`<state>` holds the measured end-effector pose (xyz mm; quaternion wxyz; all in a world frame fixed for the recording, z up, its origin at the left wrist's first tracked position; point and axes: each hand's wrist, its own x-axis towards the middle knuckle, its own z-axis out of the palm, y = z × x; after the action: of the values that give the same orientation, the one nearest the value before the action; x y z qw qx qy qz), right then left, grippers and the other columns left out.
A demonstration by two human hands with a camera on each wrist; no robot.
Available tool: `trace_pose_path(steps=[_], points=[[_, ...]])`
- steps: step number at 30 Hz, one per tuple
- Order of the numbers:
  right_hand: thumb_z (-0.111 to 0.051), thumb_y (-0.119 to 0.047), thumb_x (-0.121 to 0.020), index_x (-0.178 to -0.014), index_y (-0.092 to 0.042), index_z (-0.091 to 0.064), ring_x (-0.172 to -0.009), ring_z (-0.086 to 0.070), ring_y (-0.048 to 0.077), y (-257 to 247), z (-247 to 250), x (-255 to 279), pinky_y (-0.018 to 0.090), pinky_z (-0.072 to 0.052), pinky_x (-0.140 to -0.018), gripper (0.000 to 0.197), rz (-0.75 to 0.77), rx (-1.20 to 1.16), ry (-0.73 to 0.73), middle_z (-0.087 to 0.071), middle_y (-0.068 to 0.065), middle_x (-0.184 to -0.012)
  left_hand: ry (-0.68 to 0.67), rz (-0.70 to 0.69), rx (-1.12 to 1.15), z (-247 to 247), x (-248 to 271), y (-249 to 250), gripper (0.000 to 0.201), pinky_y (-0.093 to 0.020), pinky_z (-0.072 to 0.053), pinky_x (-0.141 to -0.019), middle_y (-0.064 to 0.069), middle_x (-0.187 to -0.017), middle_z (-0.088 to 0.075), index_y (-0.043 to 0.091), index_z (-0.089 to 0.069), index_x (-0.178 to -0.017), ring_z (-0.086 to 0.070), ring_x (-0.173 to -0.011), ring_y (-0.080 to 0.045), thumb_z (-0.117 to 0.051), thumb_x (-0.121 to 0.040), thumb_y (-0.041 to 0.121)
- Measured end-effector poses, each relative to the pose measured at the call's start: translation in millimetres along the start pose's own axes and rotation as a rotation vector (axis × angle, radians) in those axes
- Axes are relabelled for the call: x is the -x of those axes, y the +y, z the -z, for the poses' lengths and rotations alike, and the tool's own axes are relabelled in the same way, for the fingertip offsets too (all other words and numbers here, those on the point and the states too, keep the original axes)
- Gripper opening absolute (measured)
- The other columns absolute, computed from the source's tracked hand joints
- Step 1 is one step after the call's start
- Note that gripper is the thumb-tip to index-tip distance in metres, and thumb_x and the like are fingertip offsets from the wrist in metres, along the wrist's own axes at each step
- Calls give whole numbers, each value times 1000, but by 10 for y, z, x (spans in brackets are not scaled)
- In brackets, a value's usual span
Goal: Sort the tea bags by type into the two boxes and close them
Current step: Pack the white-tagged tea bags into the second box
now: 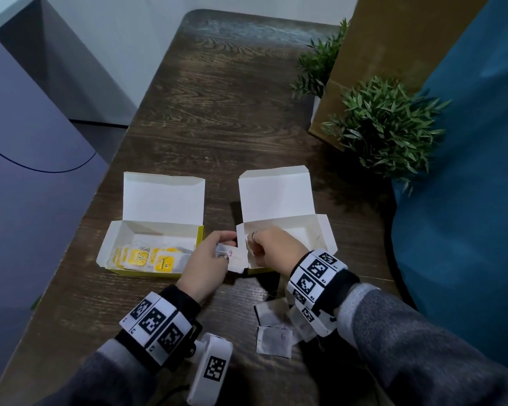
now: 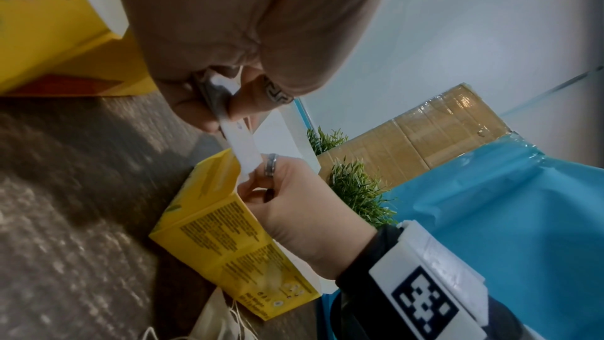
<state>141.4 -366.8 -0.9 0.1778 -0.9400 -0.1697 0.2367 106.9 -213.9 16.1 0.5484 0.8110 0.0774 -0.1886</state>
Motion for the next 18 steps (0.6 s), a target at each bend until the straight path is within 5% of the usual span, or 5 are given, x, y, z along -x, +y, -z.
trace_pose_path(steps=[5,9,12,15,18], points=[[-60,-6,-84,-90,-11,-71,-91,-62,21,30,84,19,30,-49,-88,13,-2,-55,-30,-70,6,-98,31,-50,-103,32,27,40,48,-29,-41,-97,-5,-117,-51,22,-54,-114,-48,-109,-17,-40,-82,-12],[-52,-17,-92,-93,-19,-62,-72,-58,11,49,359,170,23,-47,-71,10,-80,-390,182,-64,-3,-86,141,-160,-62,73,57,129,41,-16,-39,-82,-5,-111,-47,23,-54,-118,-50,-83,-8,-52,-86,-1],[-51,-29,-94,-98,-17,-56,-71,-61,13,18,443,294,21,-48,-60,14,-71,-881,46,-65,-1,-84,172,-206,165,62,46,206,38,-6,-45,-65,0,-91,-55,16,-56,-115,-59,-64,1,-59,-83,-3],[-63,-17,-87,-95,-12,-52,-72,-63,16,19,398,376,22,-48,-59,14,-8,-1054,-50,-65,2,-78,160,-172,396,13,32,281,38,-16,-53,-67,4,-80,-57,15,-58,-112,-63,-65,1,-62,-81,-6],[-64,-11,-86,-80,-12,-50,-64,-63,13,55,393,419,20,-47,-56,15,-25,-1072,30,-66,4,-70,107,-138,457,-18,23,307,34,-26,-55,-72,1,-80,-63,16,-59,-109,-65,-70,-6,-63,-81,-3]])
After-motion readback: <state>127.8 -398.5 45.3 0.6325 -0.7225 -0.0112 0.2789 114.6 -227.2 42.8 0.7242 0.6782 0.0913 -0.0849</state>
